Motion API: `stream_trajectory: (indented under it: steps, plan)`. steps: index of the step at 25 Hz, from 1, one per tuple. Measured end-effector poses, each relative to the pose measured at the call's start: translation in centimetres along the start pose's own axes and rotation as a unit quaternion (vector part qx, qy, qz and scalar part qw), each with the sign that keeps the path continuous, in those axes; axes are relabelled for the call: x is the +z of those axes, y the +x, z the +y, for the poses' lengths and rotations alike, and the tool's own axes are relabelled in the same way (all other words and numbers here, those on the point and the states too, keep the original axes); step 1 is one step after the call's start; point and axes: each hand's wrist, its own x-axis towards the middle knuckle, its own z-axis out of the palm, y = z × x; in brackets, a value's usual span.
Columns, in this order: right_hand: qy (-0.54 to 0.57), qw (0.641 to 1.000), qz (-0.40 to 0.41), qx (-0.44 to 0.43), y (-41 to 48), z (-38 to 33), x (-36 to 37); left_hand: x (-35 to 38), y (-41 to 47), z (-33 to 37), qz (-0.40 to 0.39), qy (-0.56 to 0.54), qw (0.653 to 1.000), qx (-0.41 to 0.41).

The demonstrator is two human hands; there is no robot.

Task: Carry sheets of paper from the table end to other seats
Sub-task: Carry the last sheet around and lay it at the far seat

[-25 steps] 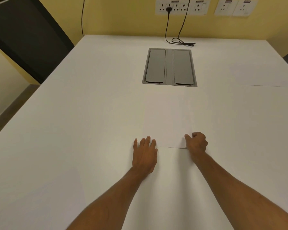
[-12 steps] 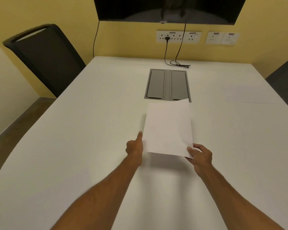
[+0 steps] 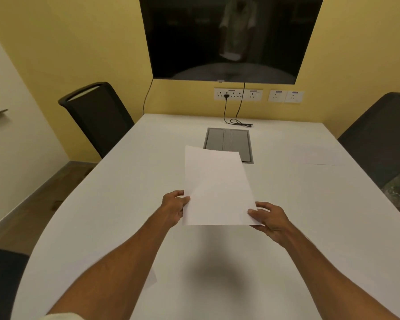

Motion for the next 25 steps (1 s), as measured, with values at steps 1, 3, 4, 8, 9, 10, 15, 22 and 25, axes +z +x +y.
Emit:
stream_trajectory:
  steps: [1, 3, 4, 8, 9, 10, 15, 22, 25]
  plan:
    - [-0.012, 1.000, -0.012, 0.009, -1.0, -0.4, 0.3, -0.9, -1.5, 0.1, 0.000, -0.003, 1.000, 0.008]
    - [-0.021, 0.999, -0.022, 0.014, -2.7, -1.0, 1.5, -3.0, -4.2, 0.0, 0.003, -0.009, 1.000, 0.016]
    - [-0.027, 0.999, -0.023, 0.012, -3.5, -1.2, 2.4, -4.2, -5.6, -0.1, 0.004, -0.009, 1.000, 0.017]
    - [-0.084, 0.996, -0.039, 0.001, -6.8, -1.0, 7.9, -9.9, -10.6, 0.3, 0.031, -0.007, 0.999, 0.018]
    - [-0.091, 0.995, -0.051, 0.000, -7.7, -0.8, 9.5, -11.5, -11.7, 0.6, 0.043, -0.006, 0.999, 0.025]
    - [-0.096, 0.993, -0.064, -0.003, -8.6, -0.7, 11.2, -13.3, -12.8, 1.0, 0.054, -0.006, 0.998, 0.032]
    - [-0.116, 0.983, -0.143, -0.015, -14.4, 0.5, 20.9, -23.8, -19.5, 2.9, 0.119, -0.012, 0.991, 0.059]
    - [-0.109, 0.966, -0.236, -0.013, -25.8, 4.6, 35.1, -39.9, -29.4, 3.5, 0.222, -0.017, 0.972, 0.080]
    - [-0.123, 0.958, -0.259, -0.020, -30.5, 6.2, 40.7, -46.6, -33.4, 3.3, 0.252, -0.023, 0.963, 0.093]
